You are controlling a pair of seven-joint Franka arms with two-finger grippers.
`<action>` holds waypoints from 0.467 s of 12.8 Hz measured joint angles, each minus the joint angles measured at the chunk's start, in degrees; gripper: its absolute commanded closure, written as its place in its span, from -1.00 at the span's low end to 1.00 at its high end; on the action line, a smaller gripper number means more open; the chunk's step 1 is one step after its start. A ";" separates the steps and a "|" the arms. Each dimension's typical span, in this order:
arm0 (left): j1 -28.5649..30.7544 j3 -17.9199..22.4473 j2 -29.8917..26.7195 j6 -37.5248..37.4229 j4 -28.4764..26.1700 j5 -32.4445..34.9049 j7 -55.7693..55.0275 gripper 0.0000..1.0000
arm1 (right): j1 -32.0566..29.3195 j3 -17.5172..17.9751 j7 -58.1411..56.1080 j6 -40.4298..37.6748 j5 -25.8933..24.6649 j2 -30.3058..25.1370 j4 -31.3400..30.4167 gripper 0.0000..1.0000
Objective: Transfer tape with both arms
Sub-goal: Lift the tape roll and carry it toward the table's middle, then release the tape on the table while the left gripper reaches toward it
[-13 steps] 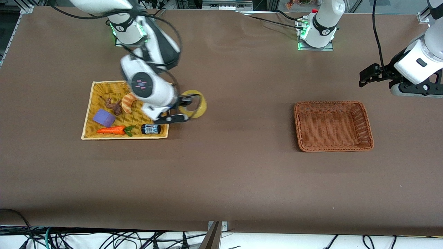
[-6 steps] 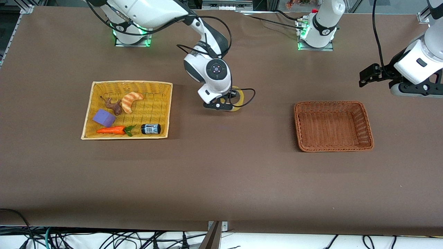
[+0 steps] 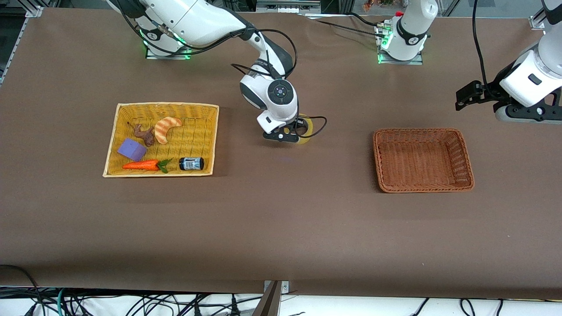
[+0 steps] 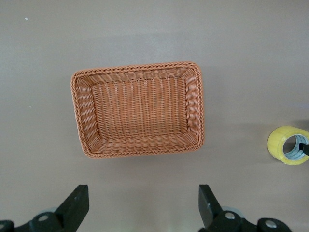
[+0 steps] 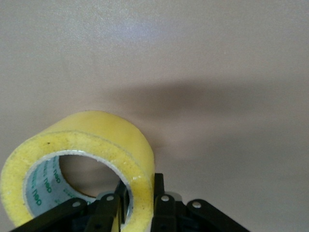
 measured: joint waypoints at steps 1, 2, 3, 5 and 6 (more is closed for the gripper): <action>0.00 0.00 0.00 0.00 0.00 0.00 0.00 -1.00 | -0.01 -0.05 0.02 0.03 0.00 0.01 0.13 -1.00; 0.00 0.00 0.00 0.00 0.00 0.00 0.00 -1.00 | -0.07 -0.13 0.03 0.07 0.00 -0.05 0.53 -1.00; 0.00 0.00 0.00 0.00 0.00 0.00 0.00 -1.00 | -0.23 -0.18 0.03 0.04 0.05 -0.36 1.20 -1.00; -0.01 -0.01 0.00 0.00 0.00 0.00 0.00 -1.00 | -1.37 -0.28 0.09 -1.79 1.76 -2.83 2.61 -1.00; -0.01 -0.01 0.00 0.00 0.00 0.00 0.00 -1.00 | -2.68 -0.31 0.07 -4.45 3.11 -5.26 3.17 -1.00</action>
